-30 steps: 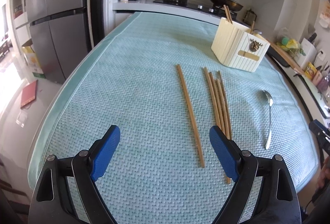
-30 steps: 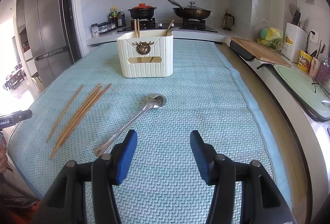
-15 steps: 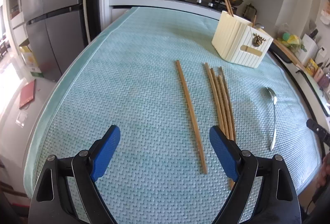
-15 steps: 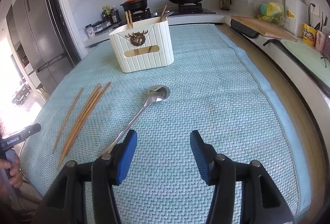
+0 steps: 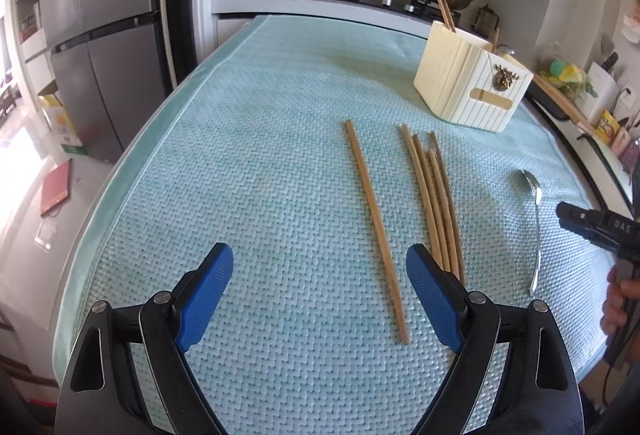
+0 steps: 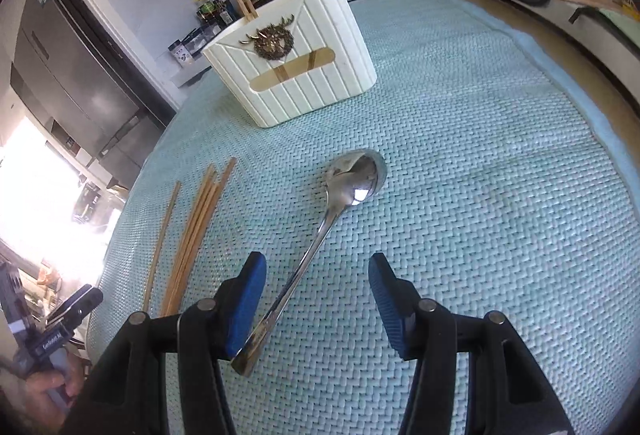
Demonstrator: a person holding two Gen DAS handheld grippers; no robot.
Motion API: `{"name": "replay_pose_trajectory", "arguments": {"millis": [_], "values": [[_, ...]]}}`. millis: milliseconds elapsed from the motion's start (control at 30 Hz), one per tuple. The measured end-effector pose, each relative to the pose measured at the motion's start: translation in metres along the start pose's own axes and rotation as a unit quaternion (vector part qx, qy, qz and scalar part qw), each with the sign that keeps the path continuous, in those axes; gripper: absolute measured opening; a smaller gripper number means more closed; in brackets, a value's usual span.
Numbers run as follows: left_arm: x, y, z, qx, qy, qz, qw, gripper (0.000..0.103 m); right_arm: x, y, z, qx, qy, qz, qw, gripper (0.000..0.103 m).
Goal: Organize utensils
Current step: 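Move the right tool over the steel spoon and close on its bowl, then grasp a wooden chopstick with the left tool while the right tool lifts the spoon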
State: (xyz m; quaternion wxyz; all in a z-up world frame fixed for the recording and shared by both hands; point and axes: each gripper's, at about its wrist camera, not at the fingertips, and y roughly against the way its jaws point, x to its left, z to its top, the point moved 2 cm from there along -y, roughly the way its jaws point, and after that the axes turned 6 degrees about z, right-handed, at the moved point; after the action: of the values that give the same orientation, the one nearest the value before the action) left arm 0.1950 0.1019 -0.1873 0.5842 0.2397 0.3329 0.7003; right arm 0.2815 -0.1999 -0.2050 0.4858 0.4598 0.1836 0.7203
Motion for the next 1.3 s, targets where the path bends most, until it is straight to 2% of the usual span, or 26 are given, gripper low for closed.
{"name": "replay_pose_trajectory", "arguments": {"millis": [133,200,433,467,533,667,833,1133,1200,1300], "values": [[0.002,-0.001,-0.001,0.001,0.002,0.003,1.0,0.089,-0.013,-0.024,0.015,0.019,-0.037,0.001,0.999,0.054],[0.003,-0.002,-0.001,0.003,0.003,0.004,1.0,0.089,-0.014,-0.032,0.026,0.014,-0.036,-0.017,0.999,0.054],[0.004,-0.007,0.003,0.006,0.006,0.002,1.0,0.089,-0.005,-0.061,0.064,0.029,0.001,-0.088,0.996,0.053],[0.003,-0.007,0.003,0.006,0.007,0.002,1.0,0.089,-0.002,-0.064,0.066,0.032,0.016,-0.101,0.994,0.046],[0.003,-0.008,0.004,0.008,0.007,0.002,0.9999,0.089,0.001,-0.069,0.069,0.034,0.04,-0.114,0.992,0.043],[0.003,-0.011,0.003,0.011,0.007,0.003,0.9999,0.089,0.009,-0.068,0.065,0.026,0.075,-0.114,0.99,0.038],[0.002,-0.013,0.004,0.012,0.008,0.003,0.9999,0.089,-0.003,-0.041,0.055,0.021,0.072,-0.109,0.991,0.036],[-0.005,-0.015,0.006,0.014,0.001,-0.001,0.9999,0.089,-0.058,0.001,0.039,0.016,0.041,-0.119,0.992,0.036],[-0.01,-0.017,0.009,0.013,-0.005,-0.001,0.9999,0.089,-0.063,0.008,0.035,0.01,0.011,-0.097,0.995,0.036],[-0.015,-0.021,0.015,0.012,-0.006,-0.003,0.9999,0.089,-0.057,0.001,0.03,0.032,-0.023,-0.032,0.999,0.041]]}}
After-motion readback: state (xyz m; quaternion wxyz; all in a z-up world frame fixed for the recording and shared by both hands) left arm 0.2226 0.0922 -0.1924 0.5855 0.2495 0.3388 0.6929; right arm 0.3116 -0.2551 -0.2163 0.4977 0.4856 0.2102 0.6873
